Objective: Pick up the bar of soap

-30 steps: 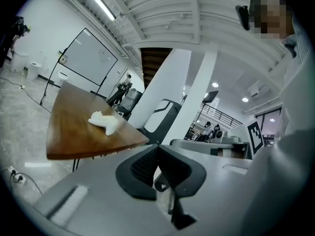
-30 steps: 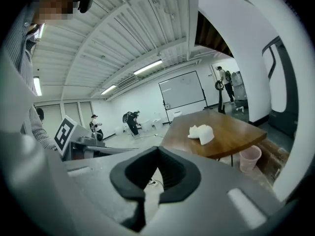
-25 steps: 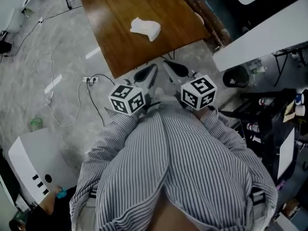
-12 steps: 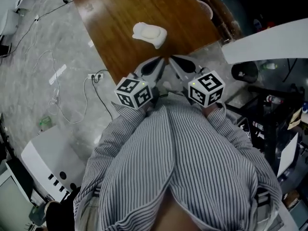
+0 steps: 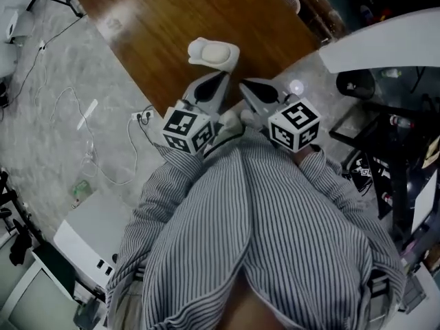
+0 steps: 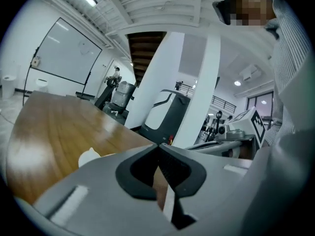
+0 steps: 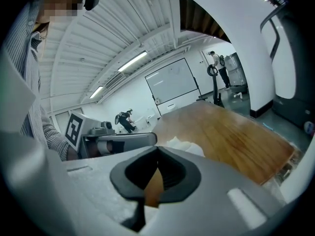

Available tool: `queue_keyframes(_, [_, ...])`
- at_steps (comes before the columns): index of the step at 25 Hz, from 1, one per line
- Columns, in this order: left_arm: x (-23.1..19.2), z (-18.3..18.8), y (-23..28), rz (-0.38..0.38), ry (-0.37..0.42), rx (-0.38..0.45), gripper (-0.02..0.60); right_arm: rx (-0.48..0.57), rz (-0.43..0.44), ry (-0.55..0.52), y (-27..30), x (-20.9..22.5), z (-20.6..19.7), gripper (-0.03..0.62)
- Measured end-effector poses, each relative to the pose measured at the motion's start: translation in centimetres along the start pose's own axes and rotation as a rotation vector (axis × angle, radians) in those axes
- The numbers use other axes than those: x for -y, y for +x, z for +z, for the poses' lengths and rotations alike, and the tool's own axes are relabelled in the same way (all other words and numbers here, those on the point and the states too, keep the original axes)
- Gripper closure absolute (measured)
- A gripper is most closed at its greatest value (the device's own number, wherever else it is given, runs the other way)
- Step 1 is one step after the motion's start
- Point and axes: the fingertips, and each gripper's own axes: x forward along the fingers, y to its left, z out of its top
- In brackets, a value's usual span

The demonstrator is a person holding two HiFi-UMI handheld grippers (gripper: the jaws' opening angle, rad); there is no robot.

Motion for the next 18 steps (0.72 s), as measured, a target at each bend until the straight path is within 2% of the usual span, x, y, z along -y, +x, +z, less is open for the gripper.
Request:
queue_keyframes(3, [-1.4,0.0,0.8,-0.031,0.184,-0.071,0.563,0.022,-0.027,0.042,0.1,1.4,0.0,0.592])
queue_keyframes(5, [-2.3,0.0,1.4,-0.077,0.303,-0.137,0.545,0.05,-0.054,0.057,-0.1,2.1,0.2,0.592])
queue_keyframes(7, [-3.2,0.1,2.0,-0.137,0.389,-0.194,0.526,0.066,-0.071,0.073,-0.1,2.6,0.1,0.592])
queue_keyframes(14, [-5.2,-0.9,4.0,-0.348,0.619,-0.393,0.422,0.051,-0.076,0.13,0.5,3.2,-1.2,0.592])
queue_keyframes(18, [-6.1,-2.4,4.9,-0.449,0.701,-0.49,0.394,0.051,-0.09,0.17,0.1,3.8,-2.2,0.592])
